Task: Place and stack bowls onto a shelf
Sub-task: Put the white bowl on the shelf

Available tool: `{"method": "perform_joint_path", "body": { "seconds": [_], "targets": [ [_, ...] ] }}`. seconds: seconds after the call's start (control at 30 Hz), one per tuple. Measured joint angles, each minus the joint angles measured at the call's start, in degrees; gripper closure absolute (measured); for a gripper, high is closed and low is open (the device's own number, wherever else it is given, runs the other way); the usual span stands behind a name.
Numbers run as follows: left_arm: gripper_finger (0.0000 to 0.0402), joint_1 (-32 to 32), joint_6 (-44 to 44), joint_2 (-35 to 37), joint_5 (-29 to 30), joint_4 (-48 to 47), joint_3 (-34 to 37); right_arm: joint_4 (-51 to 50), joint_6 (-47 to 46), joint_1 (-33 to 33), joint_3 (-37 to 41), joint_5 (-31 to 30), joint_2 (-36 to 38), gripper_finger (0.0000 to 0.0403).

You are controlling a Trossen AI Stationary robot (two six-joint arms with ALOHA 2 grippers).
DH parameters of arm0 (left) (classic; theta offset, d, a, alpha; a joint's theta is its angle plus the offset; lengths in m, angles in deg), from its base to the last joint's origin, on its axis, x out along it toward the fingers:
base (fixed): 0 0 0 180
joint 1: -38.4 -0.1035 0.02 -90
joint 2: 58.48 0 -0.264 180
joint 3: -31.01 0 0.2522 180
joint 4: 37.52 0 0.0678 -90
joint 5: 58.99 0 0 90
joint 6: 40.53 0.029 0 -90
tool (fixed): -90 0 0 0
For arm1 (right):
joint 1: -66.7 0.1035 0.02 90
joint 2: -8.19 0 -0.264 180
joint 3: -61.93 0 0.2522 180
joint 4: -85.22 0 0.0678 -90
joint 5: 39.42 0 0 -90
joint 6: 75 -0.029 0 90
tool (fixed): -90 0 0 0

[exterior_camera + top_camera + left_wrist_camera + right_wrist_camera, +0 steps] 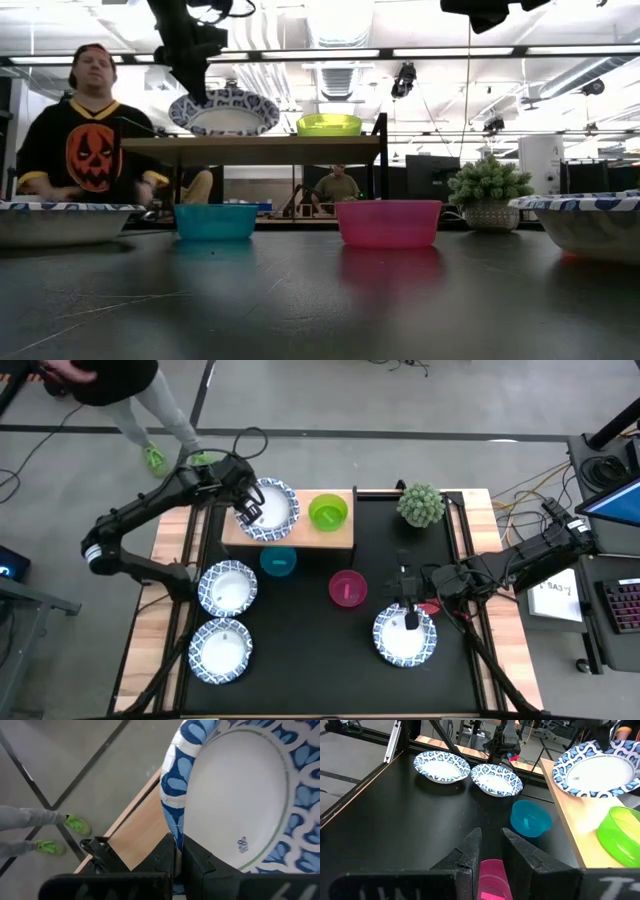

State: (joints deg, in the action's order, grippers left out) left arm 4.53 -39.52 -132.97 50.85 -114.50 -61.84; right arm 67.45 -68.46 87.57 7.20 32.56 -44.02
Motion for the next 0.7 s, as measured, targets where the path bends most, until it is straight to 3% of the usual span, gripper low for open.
{"method": "perform_joint_path", "body": {
  "seconds": [0.5, 0.7],
  "targets": [
    [0.0401, -0.15, -0.01, -2.59, 0.10, -0.70, 0.02, -0.04, -0.13, 0.00, 0.13, 0.00, 0.00, 0.0339],
    [0.0366, -0.17, 0.03, -2.59, 0.65, -0.65, 0.02, -0.04, -0.08, 0.00, 0.13, 0.00, 0.00, 0.0339]
  ]
}}
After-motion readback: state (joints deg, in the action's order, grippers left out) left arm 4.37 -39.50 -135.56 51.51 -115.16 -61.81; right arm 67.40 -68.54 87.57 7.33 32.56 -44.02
